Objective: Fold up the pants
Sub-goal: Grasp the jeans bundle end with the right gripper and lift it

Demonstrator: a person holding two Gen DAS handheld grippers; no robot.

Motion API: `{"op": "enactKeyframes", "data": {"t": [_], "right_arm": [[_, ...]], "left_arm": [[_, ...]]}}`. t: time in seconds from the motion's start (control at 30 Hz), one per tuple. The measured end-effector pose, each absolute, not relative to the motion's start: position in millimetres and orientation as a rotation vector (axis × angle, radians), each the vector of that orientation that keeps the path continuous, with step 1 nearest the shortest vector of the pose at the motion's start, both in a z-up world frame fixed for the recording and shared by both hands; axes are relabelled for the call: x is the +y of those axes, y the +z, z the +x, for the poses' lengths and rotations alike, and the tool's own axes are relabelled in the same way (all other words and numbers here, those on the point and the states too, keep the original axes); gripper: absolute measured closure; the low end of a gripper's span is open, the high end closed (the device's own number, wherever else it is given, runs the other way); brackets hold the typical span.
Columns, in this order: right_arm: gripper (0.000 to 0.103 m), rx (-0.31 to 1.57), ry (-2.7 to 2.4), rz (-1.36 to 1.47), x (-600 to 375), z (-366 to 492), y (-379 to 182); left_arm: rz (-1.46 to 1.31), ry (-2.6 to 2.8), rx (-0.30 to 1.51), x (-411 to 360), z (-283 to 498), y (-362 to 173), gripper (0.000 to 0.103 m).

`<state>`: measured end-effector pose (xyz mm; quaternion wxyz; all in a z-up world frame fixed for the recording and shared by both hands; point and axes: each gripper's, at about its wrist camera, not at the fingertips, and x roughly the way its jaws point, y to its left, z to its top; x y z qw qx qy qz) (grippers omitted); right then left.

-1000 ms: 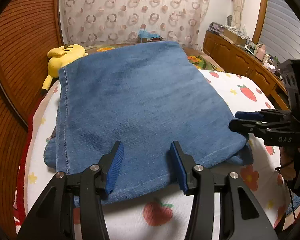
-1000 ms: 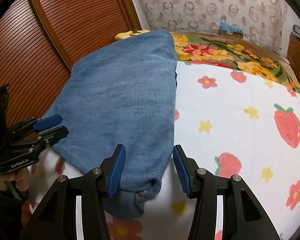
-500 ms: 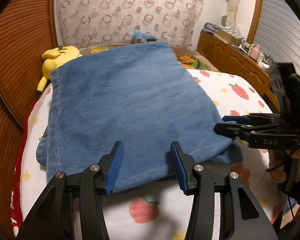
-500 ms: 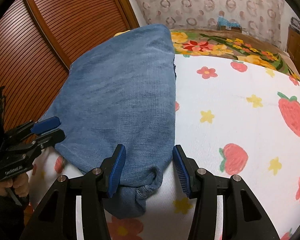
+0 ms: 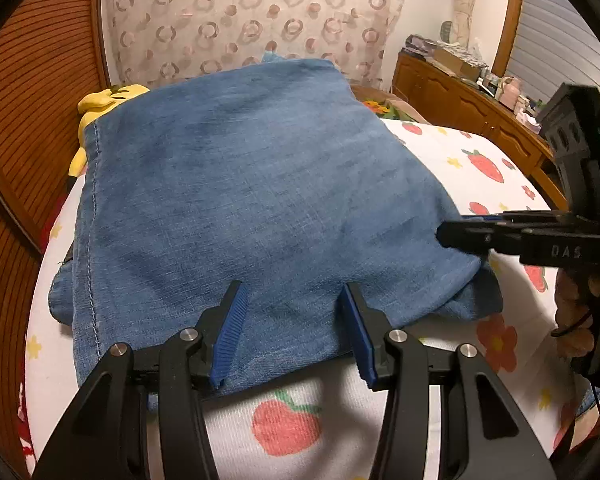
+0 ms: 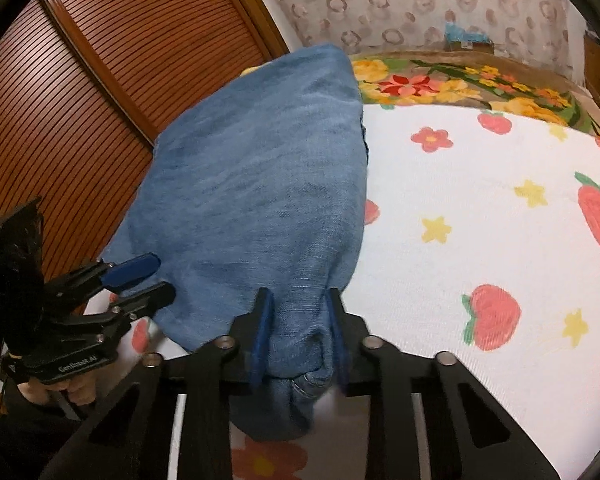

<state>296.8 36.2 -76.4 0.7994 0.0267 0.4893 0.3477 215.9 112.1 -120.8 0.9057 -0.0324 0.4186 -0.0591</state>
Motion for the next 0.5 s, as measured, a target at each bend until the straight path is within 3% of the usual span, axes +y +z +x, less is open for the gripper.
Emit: {"op": "enactKeyframes", "data": {"t": [0.07, 0.5], "right_arm": [[0.086, 1.032, 0.753, 0.060, 36, 298, -71], [0.090, 0.841, 0.843, 0.059, 61, 300, -8]], "left_arm": [[-0.077, -0.127, 0.864, 113, 216, -121, 0.053], [-0.123, -0.069, 0.791, 157, 187, -75, 0.053]]}}
